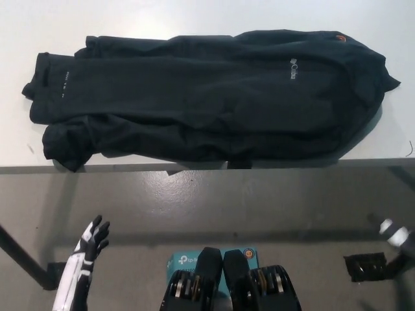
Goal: The robot grabs the right edges of the black jacket on the table, and folds it in half
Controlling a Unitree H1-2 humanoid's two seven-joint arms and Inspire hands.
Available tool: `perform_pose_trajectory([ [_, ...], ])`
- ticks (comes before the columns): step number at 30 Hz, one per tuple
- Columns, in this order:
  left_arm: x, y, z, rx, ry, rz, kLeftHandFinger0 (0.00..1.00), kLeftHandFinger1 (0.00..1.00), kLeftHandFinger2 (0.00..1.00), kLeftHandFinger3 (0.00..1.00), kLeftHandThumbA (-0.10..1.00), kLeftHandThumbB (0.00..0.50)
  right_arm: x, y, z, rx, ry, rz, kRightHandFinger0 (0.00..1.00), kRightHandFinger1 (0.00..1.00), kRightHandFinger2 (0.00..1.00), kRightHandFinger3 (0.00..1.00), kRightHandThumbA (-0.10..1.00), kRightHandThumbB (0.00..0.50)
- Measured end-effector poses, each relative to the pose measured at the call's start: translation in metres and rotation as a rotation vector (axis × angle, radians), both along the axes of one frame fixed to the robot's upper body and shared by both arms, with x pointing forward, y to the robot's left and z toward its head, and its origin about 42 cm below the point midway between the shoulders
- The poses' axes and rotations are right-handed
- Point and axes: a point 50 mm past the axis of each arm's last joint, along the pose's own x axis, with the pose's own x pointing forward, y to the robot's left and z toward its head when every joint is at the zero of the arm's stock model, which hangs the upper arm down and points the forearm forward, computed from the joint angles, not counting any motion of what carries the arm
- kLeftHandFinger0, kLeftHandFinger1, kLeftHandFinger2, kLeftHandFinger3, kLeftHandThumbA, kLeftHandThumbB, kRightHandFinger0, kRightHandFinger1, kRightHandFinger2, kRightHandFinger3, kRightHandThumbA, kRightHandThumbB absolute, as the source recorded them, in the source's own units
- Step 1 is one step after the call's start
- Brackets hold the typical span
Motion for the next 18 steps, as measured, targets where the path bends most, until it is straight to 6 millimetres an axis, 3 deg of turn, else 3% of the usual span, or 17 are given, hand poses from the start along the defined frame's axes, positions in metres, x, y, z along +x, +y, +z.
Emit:
perform_pose_trajectory([
  [1, 0.002, -0.001, 0.002, 0.003, -0.007, -0.003, 1.00, 1.00, 1.00, 1.00, 1.00, 0.145, 0.006, -0.004, 0.009, -0.003, -0.016, -0.003, 1.00, 1.00, 1.00, 1.00, 1.00, 0.110],
  [2, 0.005, -0.002, 0.003, 0.005, -0.012, -0.005, 1.00, 1.00, 1.00, 1.00, 1.00, 0.137, 0.012, -0.008, 0.018, -0.001, -0.031, -0.008, 1.00, 1.00, 1.00, 1.00, 1.00, 0.156],
  [9, 0.015, -0.006, 0.008, 0.020, -0.023, -0.015, 1.00, 1.00, 1.00, 1.00, 1.00, 0.148, 0.059, -0.025, 0.057, 0.131, -0.040, 0.005, 1.00, 1.00, 1.00, 1.00, 1.00, 0.204],
  [14, 0.017, -0.006, 0.009, 0.028, -0.026, -0.017, 1.00, 1.00, 1.00, 1.00, 1.00, 0.112, 0.100, -0.037, 0.062, 0.262, 0.027, 0.032, 1.00, 1.00, 1.00, 1.00, 1.00, 0.194],
  [18, 0.018, -0.006, 0.009, 0.038, -0.027, -0.017, 1.00, 1.00, 1.00, 1.00, 1.00, 0.105, 0.138, -0.046, 0.053, 0.398, 0.140, 0.065, 1.00, 1.00, 1.00, 1.00, 1.00, 0.226],
])
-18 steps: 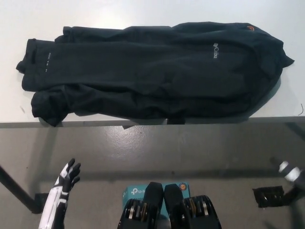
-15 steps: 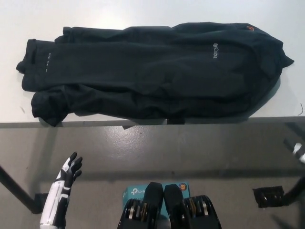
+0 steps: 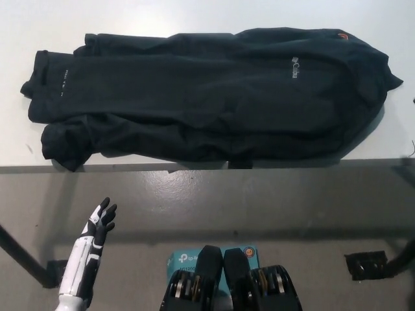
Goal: The robot grabs the right edges of the black jacket on the table, and folds it in half
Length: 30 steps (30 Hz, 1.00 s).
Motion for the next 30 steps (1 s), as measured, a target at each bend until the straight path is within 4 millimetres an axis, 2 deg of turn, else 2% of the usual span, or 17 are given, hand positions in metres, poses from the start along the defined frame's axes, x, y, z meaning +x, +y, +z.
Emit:
perform_pose_trajectory([
  [3, 0.000, 0.000, 0.000, 0.003, 0.001, 0.000, 1.00, 1.00, 1.00, 1.00, 1.00, 0.110, 0.022, -0.001, -0.005, 0.091, 0.056, 0.038, 1.00, 1.00, 1.00, 1.00, 1.00, 0.240],
  [7, 0.000, 0.000, -0.002, 0.006, 0.006, 0.001, 1.00, 1.00, 1.00, 1.00, 1.00, 0.118, 0.038, -0.001, -0.017, 0.184, 0.119, 0.072, 1.00, 1.00, 1.00, 1.00, 1.00, 0.273],
  [9, 0.000, 0.001, -0.003, 0.009, 0.010, 0.002, 1.00, 1.00, 1.00, 1.00, 1.00, 0.143, 0.040, 0.001, -0.025, 0.225, 0.139, 0.090, 1.00, 1.00, 1.00, 1.00, 1.00, 0.273],
  [10, 0.000, 0.001, -0.004, 0.012, 0.012, 0.003, 1.00, 1.00, 1.00, 1.00, 1.00, 0.134, 0.041, 0.002, -0.029, 0.239, 0.150, 0.098, 1.00, 1.00, 1.00, 1.00, 1.00, 0.254],
  [15, -0.001, 0.001, -0.004, 0.024, 0.015, 0.004, 1.00, 1.00, 1.00, 1.00, 1.00, 0.158, 0.044, 0.011, -0.051, 0.300, 0.211, 0.133, 1.00, 1.00, 1.00, 1.00, 1.00, 0.238],
  [18, -0.001, 0.001, -0.004, 0.028, 0.014, 0.004, 1.00, 1.00, 1.00, 1.00, 1.00, 0.155, 0.045, 0.015, -0.063, 0.325, 0.246, 0.144, 1.00, 1.00, 1.00, 1.00, 1.00, 0.264],
  [20, -0.001, 0.001, -0.004, 0.030, 0.014, 0.005, 1.00, 1.00, 1.00, 1.00, 1.00, 0.160, 0.045, 0.016, -0.070, 0.334, 0.266, 0.148, 1.00, 1.00, 1.00, 1.00, 1.00, 0.246],
  [27, -0.001, 0.002, -0.004, 0.037, 0.014, 0.008, 1.00, 1.00, 1.00, 1.00, 1.00, 0.153, 0.045, 0.018, -0.081, 0.343, 0.290, 0.162, 1.00, 1.00, 1.00, 1.00, 1.00, 0.240],
  [29, -0.001, 0.002, -0.004, 0.039, 0.014, 0.008, 1.00, 1.00, 1.00, 1.00, 1.00, 0.155, 0.045, 0.018, -0.082, 0.340, 0.288, 0.164, 1.00, 1.00, 1.00, 1.00, 1.00, 0.244],
  [30, -0.001, 0.002, -0.004, 0.040, 0.014, 0.008, 1.00, 1.00, 1.00, 1.00, 1.00, 0.154, 0.046, 0.018, -0.082, 0.338, 0.288, 0.165, 1.00, 1.00, 1.00, 1.00, 1.00, 0.262],
])
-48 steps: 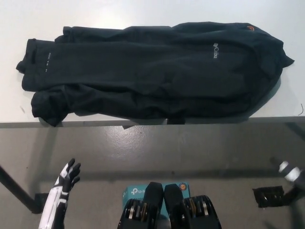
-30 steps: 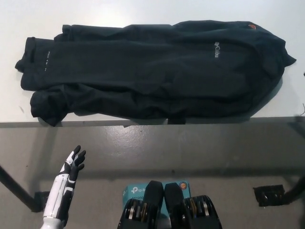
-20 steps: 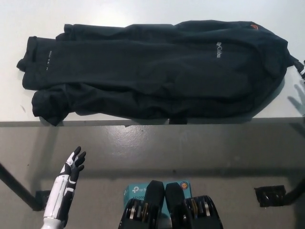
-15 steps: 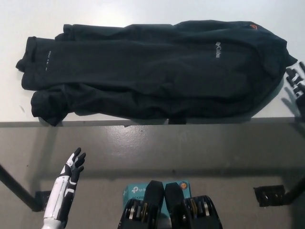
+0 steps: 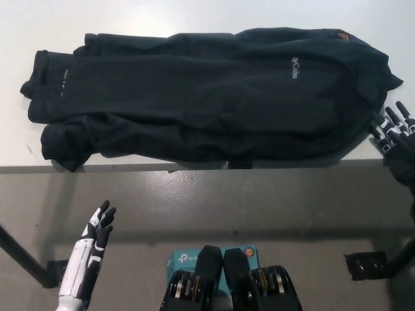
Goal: The robot grabs the right edges of the black jacket on the table, and folds it in half
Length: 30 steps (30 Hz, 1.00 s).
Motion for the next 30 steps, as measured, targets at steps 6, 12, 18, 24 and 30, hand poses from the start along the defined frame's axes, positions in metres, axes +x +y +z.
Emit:
perform_pose_trajectory([
  [6, 0.001, 0.001, 0.001, 0.004, -0.002, 0.001, 1.00, 1.00, 1.00, 1.00, 1.00, 0.156, 0.002, 0.001, 0.001, -0.006, -0.007, 0.010, 1.00, 1.00, 1.00, 1.00, 1.00, 0.264],
  [12, 0.002, 0.000, 0.001, 0.012, -0.005, 0.000, 1.00, 1.00, 1.00, 1.00, 1.00, 0.119, 0.009, 0.008, 0.009, -0.019, -0.014, 0.030, 1.00, 1.00, 1.00, 1.00, 1.00, 0.345],
  [18, 0.002, 0.000, 0.002, 0.022, -0.001, 0.001, 1.00, 1.00, 1.00, 1.00, 1.00, 0.139, 0.019, 0.017, 0.022, -0.041, -0.028, 0.056, 1.00, 1.00, 1.00, 1.00, 1.00, 0.377],
  [24, 0.005, 0.001, 0.007, 0.031, -0.005, -0.002, 1.00, 1.00, 1.00, 1.00, 1.00, 0.135, 0.030, 0.024, 0.034, -0.063, -0.025, 0.069, 1.00, 1.00, 1.00, 1.00, 1.00, 0.373],
  [30, 0.007, 0.003, 0.008, 0.033, -0.003, -0.009, 1.00, 1.00, 1.00, 1.00, 1.00, 0.165, 0.040, 0.031, 0.037, -0.051, 0.002, 0.093, 1.00, 1.00, 1.00, 1.00, 1.00, 0.396],
])
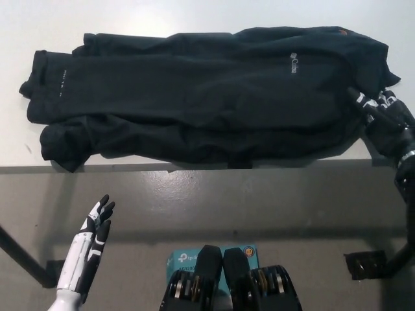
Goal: The robot grabs the right edges of the black jacket on the table, and folds it in half
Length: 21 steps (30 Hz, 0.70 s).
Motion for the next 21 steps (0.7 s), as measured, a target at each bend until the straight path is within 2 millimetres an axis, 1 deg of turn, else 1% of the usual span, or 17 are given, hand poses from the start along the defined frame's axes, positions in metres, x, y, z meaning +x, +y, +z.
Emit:
perform_pose_trajectory([
  [3, 0.000, 0.000, 0.000, 0.000, 0.004, -0.005, 1.00, 1.00, 1.00, 1.00, 1.00, 0.166, 0.008, 0.005, -0.005, 0.016, 0.040, 0.013, 1.00, 1.00, 1.00, 1.00, 1.00, 0.398],
  [4, 0.000, 0.000, 0.000, 0.000, 0.005, -0.006, 1.00, 1.00, 1.00, 1.00, 1.00, 0.159, 0.009, 0.006, -0.005, 0.019, 0.046, 0.015, 1.00, 1.00, 1.00, 1.00, 1.00, 0.428],
  [5, 0.000, 0.000, 0.000, 0.000, 0.006, -0.006, 1.00, 1.00, 1.00, 1.00, 1.00, 0.162, 0.010, 0.007, -0.005, 0.020, 0.048, 0.018, 1.00, 1.00, 1.00, 1.00, 1.00, 0.430],
  [6, 0.000, 0.000, 0.000, 0.000, 0.006, -0.006, 1.00, 1.00, 1.00, 1.00, 1.00, 0.159, 0.012, 0.008, -0.007, 0.025, 0.057, 0.022, 1.00, 1.00, 1.00, 1.00, 1.00, 0.445],
  [8, 0.000, 0.000, 0.000, 0.002, 0.007, -0.008, 1.00, 1.00, 1.00, 1.00, 1.00, 0.160, 0.018, 0.013, -0.010, 0.039, 0.090, 0.035, 1.00, 1.00, 1.00, 1.00, 1.00, 0.447],
  [9, 0.000, -0.001, 0.000, 0.002, 0.007, -0.009, 1.00, 1.00, 1.00, 1.00, 1.00, 0.162, 0.021, 0.017, -0.012, 0.050, 0.106, 0.044, 0.98, 0.95, 1.00, 1.00, 0.98, 0.435],
  [10, 0.000, -0.001, 0.000, 0.003, 0.007, -0.009, 1.00, 1.00, 1.00, 1.00, 1.00, 0.164, 0.024, 0.019, -0.011, 0.054, 0.111, 0.049, 0.43, 0.47, 0.59, 0.74, 0.73, 0.394],
  [11, 0.000, -0.001, 0.000, 0.003, 0.007, -0.008, 1.00, 1.00, 1.00, 1.00, 1.00, 0.156, 0.027, 0.022, -0.011, 0.058, 0.126, 0.052, 0.02, 0.08, 0.28, 0.34, 0.40, 0.374],
  [12, 0.000, -0.001, 0.000, 0.003, 0.007, -0.008, 1.00, 1.00, 1.00, 1.00, 1.00, 0.156, 0.031, 0.025, -0.009, 0.060, 0.140, 0.045, 0.00, 0.12, 0.45, 0.40, 0.38, 0.357],
  [13, 0.000, -0.001, 0.000, 0.003, 0.007, -0.008, 1.00, 1.00, 1.00, 1.00, 1.00, 0.157, 0.032, 0.026, -0.010, 0.060, 0.150, 0.041, 0.00, 0.17, 0.55, 0.46, 0.38, 0.365],
  [14, 0.000, -0.001, 0.000, 0.002, 0.006, -0.009, 1.00, 1.00, 1.00, 1.00, 1.00, 0.157, 0.040, 0.031, -0.004, 0.054, 0.175, 0.019, 0.00, 0.19, 0.58, 0.49, 0.38, 0.365],
  [15, 0.001, -0.001, 0.000, 0.001, 0.004, -0.010, 1.00, 1.00, 1.00, 1.00, 1.00, 0.155, 0.044, 0.034, 0.000, 0.049, 0.185, 0.011, 0.00, 0.07, 0.46, 0.58, 0.01, 0.245],
  [16, 0.001, -0.001, 0.001, 0.001, 0.003, -0.010, 1.00, 1.00, 1.00, 1.00, 1.00, 0.154, 0.046, 0.037, 0.004, 0.046, 0.185, -0.009, 0.00, 0.00, 0.41, 0.38, -0.04, 0.244],
  [17, 0.001, -0.001, 0.001, 0.002, 0.004, -0.009, 1.00, 1.00, 1.00, 1.00, 1.00, 0.154, 0.048, 0.042, 0.009, 0.050, 0.175, -0.029, 0.00, 0.00, 0.39, 0.31, -0.05, 0.242],
  [18, 0.001, -0.001, 0.001, 0.002, 0.004, -0.009, 1.00, 1.00, 1.00, 1.00, 1.00, 0.147, 0.049, 0.047, 0.011, 0.052, 0.172, -0.045, 0.00, 0.00, 0.40, 0.20, -0.01, 0.224],
  [20, 0.002, -0.001, 0.001, 0.002, 0.003, -0.010, 1.00, 1.00, 1.00, 1.00, 1.00, 0.148, 0.050, 0.059, 0.017, 0.060, 0.157, -0.072, 0.00, 0.00, 0.40, 0.15, -0.01, 0.223],
  [21, 0.003, -0.001, 0.002, 0.003, 0.001, -0.010, 1.00, 1.00, 1.00, 1.00, 1.00, 0.148, 0.050, 0.065, 0.020, 0.065, 0.149, -0.083, 0.00, 0.00, 0.40, 0.15, -0.01, 0.223],
])
